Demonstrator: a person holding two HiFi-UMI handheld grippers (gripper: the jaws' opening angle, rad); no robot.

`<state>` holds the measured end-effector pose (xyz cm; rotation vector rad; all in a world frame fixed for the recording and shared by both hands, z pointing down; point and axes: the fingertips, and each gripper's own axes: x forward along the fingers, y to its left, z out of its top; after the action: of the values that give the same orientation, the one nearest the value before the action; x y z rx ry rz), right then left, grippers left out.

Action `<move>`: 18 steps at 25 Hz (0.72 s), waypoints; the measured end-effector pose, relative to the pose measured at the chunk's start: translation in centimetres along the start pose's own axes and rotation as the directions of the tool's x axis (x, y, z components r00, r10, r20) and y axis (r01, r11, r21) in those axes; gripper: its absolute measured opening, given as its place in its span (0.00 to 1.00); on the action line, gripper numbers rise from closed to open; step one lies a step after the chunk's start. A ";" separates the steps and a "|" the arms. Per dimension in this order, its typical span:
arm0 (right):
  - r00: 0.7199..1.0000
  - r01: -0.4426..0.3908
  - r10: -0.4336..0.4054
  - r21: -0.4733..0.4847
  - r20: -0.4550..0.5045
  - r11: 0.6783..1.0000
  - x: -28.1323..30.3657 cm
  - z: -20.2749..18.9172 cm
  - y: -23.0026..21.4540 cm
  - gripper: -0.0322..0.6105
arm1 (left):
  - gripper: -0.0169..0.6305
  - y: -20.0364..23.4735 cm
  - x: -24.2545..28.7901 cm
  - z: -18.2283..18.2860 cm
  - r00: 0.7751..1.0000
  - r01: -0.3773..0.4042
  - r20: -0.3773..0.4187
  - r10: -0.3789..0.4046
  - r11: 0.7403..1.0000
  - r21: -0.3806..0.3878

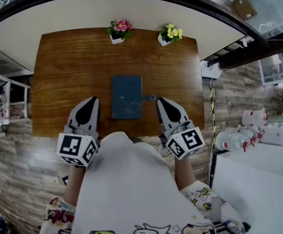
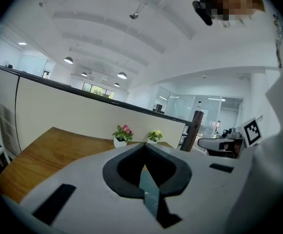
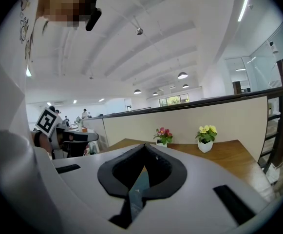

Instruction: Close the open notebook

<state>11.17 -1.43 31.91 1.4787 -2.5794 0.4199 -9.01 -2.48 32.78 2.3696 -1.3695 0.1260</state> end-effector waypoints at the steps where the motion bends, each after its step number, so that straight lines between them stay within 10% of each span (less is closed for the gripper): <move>1: 1.000 0.002 -0.002 0.001 -0.002 1.000 0.0 -0.1 -0.1 0.05 | 0.03 0.0 0.0 0.0 1.000 -0.001 -0.003 0.001 1.000 0.005; 18: 1.000 0.019 -0.019 -0.012 -0.011 1.000 -0.2 0.0 -0.2 0.05 | 0.03 0.0 -0.4 0.3 1.000 -0.014 -0.011 0.014 0.999 0.029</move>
<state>11.45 -1.30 31.91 1.4913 -2.5531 0.4088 -9.26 -2.21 32.43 2.3797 -1.3881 0.1641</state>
